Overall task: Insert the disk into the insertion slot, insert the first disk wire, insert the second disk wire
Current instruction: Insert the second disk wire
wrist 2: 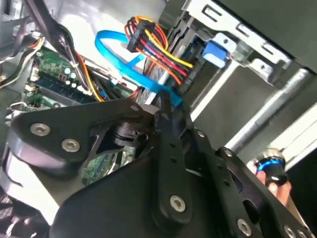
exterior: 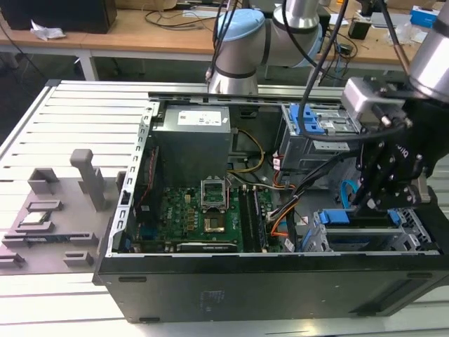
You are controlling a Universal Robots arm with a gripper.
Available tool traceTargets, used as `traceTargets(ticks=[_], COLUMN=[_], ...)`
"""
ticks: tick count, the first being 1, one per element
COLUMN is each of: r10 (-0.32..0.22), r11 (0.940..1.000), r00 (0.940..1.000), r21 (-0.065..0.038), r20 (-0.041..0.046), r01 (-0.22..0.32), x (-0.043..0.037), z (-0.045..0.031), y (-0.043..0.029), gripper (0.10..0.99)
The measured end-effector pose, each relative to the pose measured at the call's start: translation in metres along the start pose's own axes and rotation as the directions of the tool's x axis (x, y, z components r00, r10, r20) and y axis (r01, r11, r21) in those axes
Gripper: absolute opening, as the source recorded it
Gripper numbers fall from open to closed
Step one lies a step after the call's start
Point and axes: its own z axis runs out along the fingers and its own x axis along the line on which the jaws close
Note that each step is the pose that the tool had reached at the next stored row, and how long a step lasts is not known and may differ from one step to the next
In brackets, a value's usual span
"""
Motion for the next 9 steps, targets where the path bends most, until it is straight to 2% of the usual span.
traceTargets(ticks=[3,4,7,9], r10=[0.000,0.000,0.000,0.000], r11=[1.0000,1.0000,1.0000,1.0000], r00=[1.0000,1.0000,1.0000,1.0000], r21=[0.000,0.000,0.000,0.000], r20=[-0.0003,-0.0004,-0.0003,-0.0003], r01=[0.000,0.000,0.000,0.000], x=[-0.0008,-0.0019,-0.0035,-0.0032], z=[-0.0152,-0.0227,-0.0362,-0.0423], y=[0.0007,0.0011,0.0017,0.0020], gripper=[0.235,0.235,0.224,0.106])
